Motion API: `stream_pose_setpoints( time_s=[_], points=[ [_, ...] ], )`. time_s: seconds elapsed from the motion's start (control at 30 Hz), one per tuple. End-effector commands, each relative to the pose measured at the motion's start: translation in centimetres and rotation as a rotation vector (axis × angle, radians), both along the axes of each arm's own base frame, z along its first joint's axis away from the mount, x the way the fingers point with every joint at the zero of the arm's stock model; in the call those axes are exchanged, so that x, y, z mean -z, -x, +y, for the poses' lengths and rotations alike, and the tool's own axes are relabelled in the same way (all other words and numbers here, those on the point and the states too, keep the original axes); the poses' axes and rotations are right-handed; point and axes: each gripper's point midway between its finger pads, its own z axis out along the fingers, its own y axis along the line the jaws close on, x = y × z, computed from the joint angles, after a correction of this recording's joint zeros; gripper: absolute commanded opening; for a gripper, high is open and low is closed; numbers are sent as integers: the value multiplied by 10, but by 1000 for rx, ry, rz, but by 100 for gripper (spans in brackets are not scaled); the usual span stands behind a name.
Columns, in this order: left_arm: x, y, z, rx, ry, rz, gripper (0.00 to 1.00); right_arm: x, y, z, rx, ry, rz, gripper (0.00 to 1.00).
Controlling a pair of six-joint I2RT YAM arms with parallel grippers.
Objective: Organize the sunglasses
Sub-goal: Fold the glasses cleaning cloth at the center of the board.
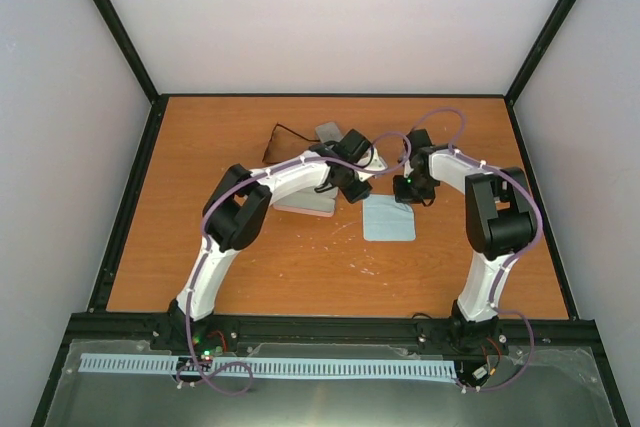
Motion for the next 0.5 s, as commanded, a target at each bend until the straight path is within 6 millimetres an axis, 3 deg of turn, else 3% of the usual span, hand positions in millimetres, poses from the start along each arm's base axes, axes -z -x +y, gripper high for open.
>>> stream_pose_setpoints(
  time_s=[0.0,0.13,0.47],
  points=[
    [-1,9,-15,29,17,24,42,2,11,-5,27,-3,32,3],
    [7,15,-17,41,12,39,38,0,7,-2,31,-15,29,3],
    [17,10,-25,36,21,48,31,-6,0,-3,22,-8,21,3]
  ],
)
